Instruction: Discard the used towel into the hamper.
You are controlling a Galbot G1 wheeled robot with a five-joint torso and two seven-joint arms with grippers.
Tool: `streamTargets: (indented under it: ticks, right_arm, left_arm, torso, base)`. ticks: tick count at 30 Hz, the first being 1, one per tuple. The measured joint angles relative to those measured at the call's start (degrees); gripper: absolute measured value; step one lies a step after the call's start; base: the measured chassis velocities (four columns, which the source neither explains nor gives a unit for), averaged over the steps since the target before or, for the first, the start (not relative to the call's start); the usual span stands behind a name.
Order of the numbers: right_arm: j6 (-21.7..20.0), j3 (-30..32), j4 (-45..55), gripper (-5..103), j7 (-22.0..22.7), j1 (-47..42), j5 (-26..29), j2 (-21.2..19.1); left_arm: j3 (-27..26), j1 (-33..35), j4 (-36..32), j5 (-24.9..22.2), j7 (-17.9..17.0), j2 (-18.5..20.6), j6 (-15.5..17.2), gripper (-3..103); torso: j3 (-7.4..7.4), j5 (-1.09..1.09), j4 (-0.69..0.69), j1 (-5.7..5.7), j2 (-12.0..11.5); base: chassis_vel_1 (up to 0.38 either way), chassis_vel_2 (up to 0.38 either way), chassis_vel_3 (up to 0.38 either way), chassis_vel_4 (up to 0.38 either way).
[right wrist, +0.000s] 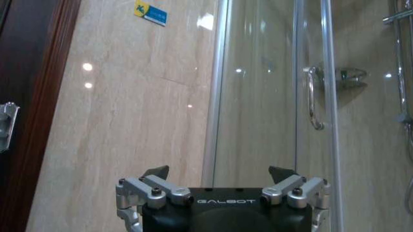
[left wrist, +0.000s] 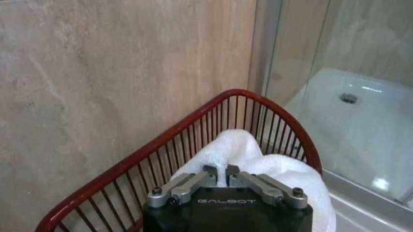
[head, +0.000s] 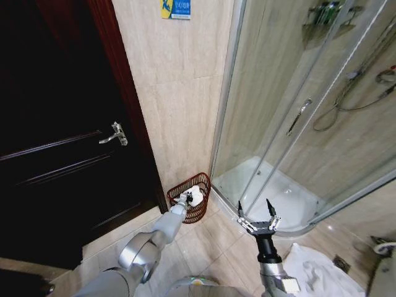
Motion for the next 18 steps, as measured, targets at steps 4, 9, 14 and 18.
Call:
streamTargets:
  ticks: [4,9,14,18]
  right_arm:
    - [0.10,0.02,-0.20,100,0.00,-0.04,0.01,0.00]
    - [0.12,0.02,-0.35,100,0.07,0.03,0.03,0.00]
    - [0.12,0.06,-0.53,100,0.10,0.08,0.15,0.00]
    - [0.25,0.07,-0.79,100,0.18,0.00,0.26,0.00]
  left_arm:
    - [0.28,-0.06,-0.48,0.42,-0.27,0.00,0.83,20]
    - [0.31,-0.04,-0.60,0.61,-0.43,0.01,1.09,42]
    - [0.31,0.24,-0.60,1.66,-0.92,0.01,1.88,53]
    - [0.31,1.02,-1.23,1.88,-0.90,0.01,1.97,70]
  torso:
    - [0.00,0.00,0.00,0.00,0.00]
    - [0.00,0.00,0.00,0.00,0.00]
    - [0.00,0.00,0.00,0.00,0.00]
    - [0.00,0.00,0.00,0.00,0.00]
  base:
    - [0.000,0.000,0.000,0.000]
    - [0.000,0.000,0.000,0.000]
    - [0.000,0.000,0.000,0.000]
    - [0.000,0.000,0.000,0.000]
